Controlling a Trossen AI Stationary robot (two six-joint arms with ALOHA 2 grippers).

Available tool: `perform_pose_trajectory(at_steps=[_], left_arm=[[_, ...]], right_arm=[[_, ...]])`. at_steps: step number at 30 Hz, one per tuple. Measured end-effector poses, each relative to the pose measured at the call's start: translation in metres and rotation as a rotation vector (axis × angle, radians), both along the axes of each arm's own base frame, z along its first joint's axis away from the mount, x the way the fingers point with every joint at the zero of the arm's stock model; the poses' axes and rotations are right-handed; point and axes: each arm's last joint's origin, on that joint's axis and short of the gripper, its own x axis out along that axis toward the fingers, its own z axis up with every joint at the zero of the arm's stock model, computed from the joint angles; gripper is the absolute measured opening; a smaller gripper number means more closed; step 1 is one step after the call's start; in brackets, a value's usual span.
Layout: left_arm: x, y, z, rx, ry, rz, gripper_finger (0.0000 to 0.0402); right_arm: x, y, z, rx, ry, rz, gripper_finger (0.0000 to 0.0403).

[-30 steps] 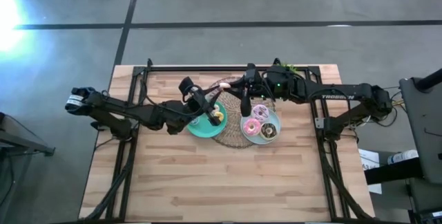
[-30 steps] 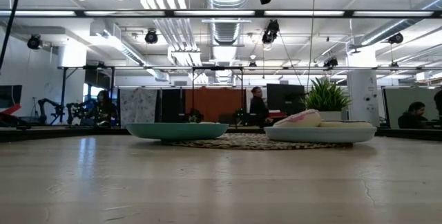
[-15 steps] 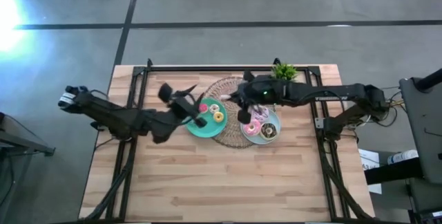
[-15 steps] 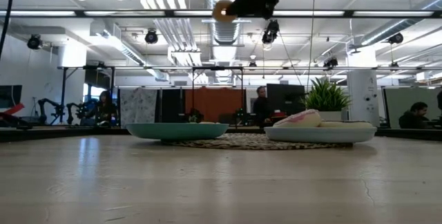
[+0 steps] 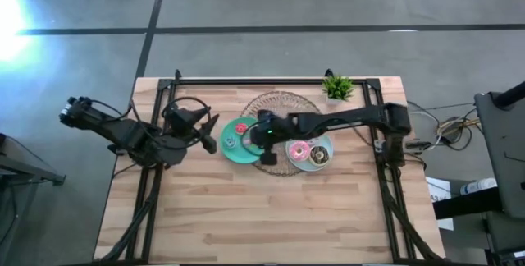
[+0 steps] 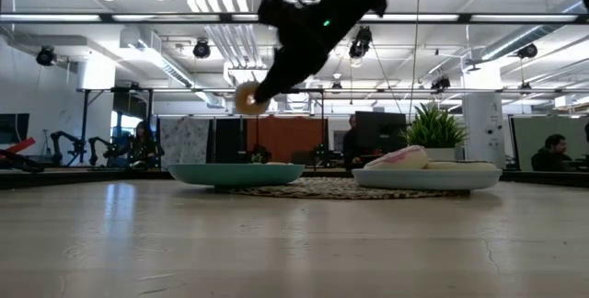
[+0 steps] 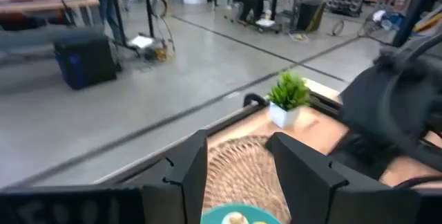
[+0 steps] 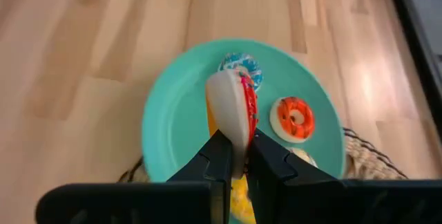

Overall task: Pick & Place donuts
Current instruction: Adjust the small red donut on the green plate

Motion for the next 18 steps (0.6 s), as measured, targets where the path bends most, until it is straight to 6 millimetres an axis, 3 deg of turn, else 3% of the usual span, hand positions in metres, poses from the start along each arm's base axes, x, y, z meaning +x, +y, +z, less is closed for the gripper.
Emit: perform_pose_trajectory(at_steps=[5, 12, 18], left_arm=[[-0.006, 0.0, -0.002, -0.019, 0.011, -0.019, 0.014], [-0.018, -0.001, -0.003, -0.023, 0.037, -0.038, 0.014], [-0.03, 0.003, -0.006, -0.025, 0.064, -0.026, 0.014]], right_arm=[[0.031, -0.003, -0.024, -0.041, 0.077, -0.041, 0.0022], [0.055, -0.006, -0.057, -0.086, 0.277, -0.082, 0.0022], [0.069, -0.005, -0.054, -0.084, 0.282, -0.093, 0.0022]])
